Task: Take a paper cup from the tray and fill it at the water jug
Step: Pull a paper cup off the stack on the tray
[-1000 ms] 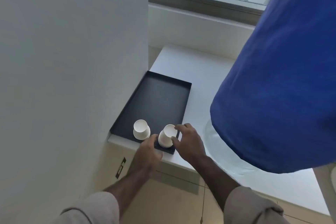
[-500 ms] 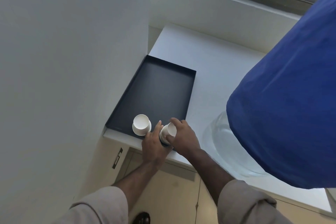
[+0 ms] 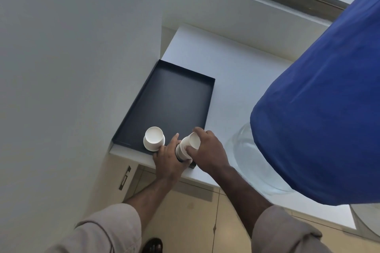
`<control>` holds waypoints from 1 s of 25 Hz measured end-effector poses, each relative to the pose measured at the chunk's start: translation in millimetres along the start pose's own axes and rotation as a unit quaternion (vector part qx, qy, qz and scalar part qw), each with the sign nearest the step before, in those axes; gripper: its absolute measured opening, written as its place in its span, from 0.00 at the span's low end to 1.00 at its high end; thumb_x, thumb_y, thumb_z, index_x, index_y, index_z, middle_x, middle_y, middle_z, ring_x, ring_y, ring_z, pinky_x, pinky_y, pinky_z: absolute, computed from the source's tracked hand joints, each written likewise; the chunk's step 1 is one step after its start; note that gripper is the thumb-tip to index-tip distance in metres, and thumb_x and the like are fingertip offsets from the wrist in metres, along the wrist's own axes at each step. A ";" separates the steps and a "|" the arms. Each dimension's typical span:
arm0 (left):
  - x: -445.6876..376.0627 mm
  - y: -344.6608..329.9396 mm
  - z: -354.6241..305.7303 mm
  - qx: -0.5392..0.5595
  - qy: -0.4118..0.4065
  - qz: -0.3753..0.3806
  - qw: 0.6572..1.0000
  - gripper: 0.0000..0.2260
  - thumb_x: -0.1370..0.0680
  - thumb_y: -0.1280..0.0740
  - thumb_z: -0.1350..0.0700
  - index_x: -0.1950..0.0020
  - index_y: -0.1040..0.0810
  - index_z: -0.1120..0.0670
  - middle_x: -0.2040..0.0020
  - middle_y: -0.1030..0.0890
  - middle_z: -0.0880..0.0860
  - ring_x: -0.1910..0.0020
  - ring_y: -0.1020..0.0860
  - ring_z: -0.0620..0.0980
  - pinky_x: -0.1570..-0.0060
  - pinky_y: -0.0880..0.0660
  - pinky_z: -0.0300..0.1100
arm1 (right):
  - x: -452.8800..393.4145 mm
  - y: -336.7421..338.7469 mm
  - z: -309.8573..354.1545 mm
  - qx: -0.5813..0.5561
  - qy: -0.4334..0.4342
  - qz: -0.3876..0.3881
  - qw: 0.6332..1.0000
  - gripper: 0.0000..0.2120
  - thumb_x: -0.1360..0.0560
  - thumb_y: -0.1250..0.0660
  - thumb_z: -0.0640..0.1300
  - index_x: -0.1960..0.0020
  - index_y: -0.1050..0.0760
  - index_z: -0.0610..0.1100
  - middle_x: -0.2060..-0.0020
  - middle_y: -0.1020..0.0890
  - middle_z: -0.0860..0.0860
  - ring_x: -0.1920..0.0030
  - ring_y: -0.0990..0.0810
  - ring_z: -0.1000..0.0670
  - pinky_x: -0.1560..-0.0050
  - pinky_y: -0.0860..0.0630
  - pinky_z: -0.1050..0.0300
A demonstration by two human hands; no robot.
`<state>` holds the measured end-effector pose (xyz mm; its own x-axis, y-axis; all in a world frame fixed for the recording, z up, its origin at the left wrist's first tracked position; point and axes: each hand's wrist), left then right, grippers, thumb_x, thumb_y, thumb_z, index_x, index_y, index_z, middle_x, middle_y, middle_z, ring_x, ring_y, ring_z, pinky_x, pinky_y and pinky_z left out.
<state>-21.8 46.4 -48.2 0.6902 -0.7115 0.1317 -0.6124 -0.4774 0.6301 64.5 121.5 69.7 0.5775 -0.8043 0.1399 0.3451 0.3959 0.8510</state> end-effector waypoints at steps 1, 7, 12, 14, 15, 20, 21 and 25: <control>0.3 0.9 -0.7 -0.003 -0.002 0.001 1.000 0.44 0.36 0.19 0.45 0.23 0.34 0.47 0.41 0.18 0.42 0.39 0.24 0.53 0.40 0.34 0.51 | 1.5 6.1 2.4 0.003 0.001 -0.003 1.000 0.23 0.31 0.32 0.51 0.37 0.31 0.51 0.52 0.25 0.48 0.55 0.23 0.45 0.59 0.29 0.55; 3.3 10.3 -5.6 -0.026 -0.021 0.035 0.999 0.51 0.36 0.18 0.48 0.19 0.42 0.48 0.31 0.23 0.42 0.30 0.29 0.51 0.34 0.36 0.54 | 15.3 50.2 8.3 -0.053 -0.004 -0.070 0.996 0.25 0.30 0.29 0.52 0.35 0.30 0.50 0.50 0.24 0.51 0.51 0.25 0.48 0.53 0.30 0.57; 27.3 30.7 -0.4 -0.032 -0.094 0.039 0.994 0.54 0.37 0.20 0.53 0.18 0.47 0.52 0.25 0.32 0.52 0.23 0.36 0.54 0.28 0.37 0.53 | 36.8 79.3 3.5 -0.377 -0.098 -0.029 0.920 0.21 0.29 0.28 0.50 0.39 0.26 0.46 0.52 0.18 0.46 0.65 0.20 0.47 0.68 0.26 0.57; 39.0 45.8 0.5 -0.009 -0.135 0.039 0.990 0.55 0.38 0.19 0.46 0.18 0.46 0.52 0.27 0.33 0.50 0.27 0.33 0.51 0.29 0.34 0.52 | 48.8 86.0 -4.2 -0.500 -0.115 0.043 0.857 0.18 0.26 0.30 0.51 0.41 0.25 0.42 0.57 0.18 0.43 0.71 0.23 0.45 0.71 0.29 0.55; 45.4 53.6 -2.6 0.024 -0.143 0.040 0.989 0.55 0.39 0.19 0.42 0.19 0.45 0.50 0.28 0.33 0.48 0.32 0.30 0.47 0.32 0.31 0.50 | 55.6 86.5 -8.0 -0.546 -0.123 0.074 0.826 0.18 0.25 0.32 0.52 0.43 0.25 0.41 0.60 0.18 0.44 0.72 0.24 0.45 0.70 0.32 0.53; 87.1 70.5 -50.0 0.178 -0.177 0.058 0.966 0.45 0.37 0.23 0.34 0.24 0.39 0.38 0.34 0.29 0.37 0.42 0.26 0.44 0.47 0.31 0.34 | 91.6 75.7 -26.3 -0.664 -0.191 0.181 0.700 0.28 0.25 0.37 0.60 0.38 0.28 0.38 0.60 0.23 0.41 0.73 0.30 0.47 0.69 0.33 0.55; 94.6 69.1 -60.2 0.190 -0.184 0.061 0.962 0.42 0.37 0.23 0.34 0.26 0.36 0.37 0.33 0.28 0.39 0.42 0.25 0.47 0.48 0.30 0.33 | 98.1 72.5 -29.7 -0.671 -0.198 0.196 0.687 0.30 0.25 0.38 0.61 0.37 0.28 0.37 0.61 0.22 0.41 0.73 0.30 0.48 0.70 0.32 0.56; 123.1 52.2 -99.2 0.249 -0.196 0.041 0.948 0.37 0.38 0.20 0.42 0.31 0.28 0.44 0.33 0.24 0.45 0.37 0.23 0.50 0.43 0.23 0.44 | 124.3 65.1 -49.4 -0.706 -0.210 0.240 0.633 0.29 0.25 0.41 0.64 0.41 0.22 0.41 0.60 0.22 0.45 0.73 0.31 0.51 0.72 0.34 0.58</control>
<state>69.4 -15.0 76.8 0.4965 -0.8467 -0.1914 -0.8306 -0.5274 0.1785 195.2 69.2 117.4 0.7215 -0.3711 0.5845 0.6923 0.4021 -0.5992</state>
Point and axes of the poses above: each hand's wrist, its own x-axis away from the middle knuckle, its own y-axis out of the back of the hand, z = x × y
